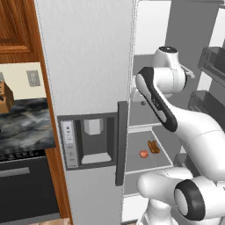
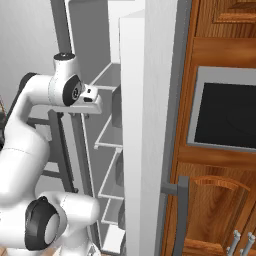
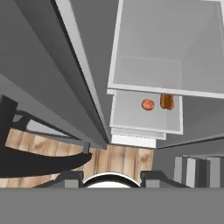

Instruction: Place the condiment bottle and mustard from the counter to the top shelf of the fridge. If the existing items in the fridge are on the top shelf, move them to other shelves.

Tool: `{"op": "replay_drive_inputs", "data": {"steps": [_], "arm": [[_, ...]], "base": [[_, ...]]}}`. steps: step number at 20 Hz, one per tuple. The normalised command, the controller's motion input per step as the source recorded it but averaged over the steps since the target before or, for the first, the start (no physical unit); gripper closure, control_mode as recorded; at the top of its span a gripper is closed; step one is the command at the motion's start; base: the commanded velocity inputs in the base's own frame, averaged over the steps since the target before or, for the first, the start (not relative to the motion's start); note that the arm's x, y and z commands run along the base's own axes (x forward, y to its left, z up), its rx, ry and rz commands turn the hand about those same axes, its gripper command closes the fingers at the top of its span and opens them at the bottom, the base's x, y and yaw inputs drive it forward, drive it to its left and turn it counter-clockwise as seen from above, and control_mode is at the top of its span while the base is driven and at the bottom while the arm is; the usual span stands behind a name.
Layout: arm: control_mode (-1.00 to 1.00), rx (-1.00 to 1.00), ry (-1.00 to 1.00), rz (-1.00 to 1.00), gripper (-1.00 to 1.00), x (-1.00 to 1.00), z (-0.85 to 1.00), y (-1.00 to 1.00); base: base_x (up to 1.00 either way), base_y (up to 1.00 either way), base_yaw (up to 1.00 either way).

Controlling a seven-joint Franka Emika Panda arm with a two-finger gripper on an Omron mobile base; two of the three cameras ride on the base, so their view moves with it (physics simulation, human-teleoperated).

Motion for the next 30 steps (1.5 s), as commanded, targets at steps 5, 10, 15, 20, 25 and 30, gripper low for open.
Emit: {"op": "replay_drive_inputs", "data": {"steps": [5,10,15,20,25,30], "arm": [[-1.0,0.0,-0.03,0.0,-1.0,-0.43,0.0,0.0],[-1.0,0.0,-0.07,0.0,-1.0,-0.85,0.0,0.0],[-1.0,0.0,-0.04,0.0,-1.0,-0.77,0.0,0.0],[-1.0,0.0,0.01,0.0,-1.0,-0.21,0.0,0.01],[1.0,0.0,0.0,0.0,-1.0,0.0,0.0,0.0],[1.0,0.0,0.0,0.0,-1.0,0.0,0.0,0.0]], "base": [[0.0,0.0,0.0],[0.0,0.0,0.0],[0.0,0.0,0.0],[0.0,0.0,0.0],[-0.07,0.3,0.02],[-0.05,0.95,0.0]]}}
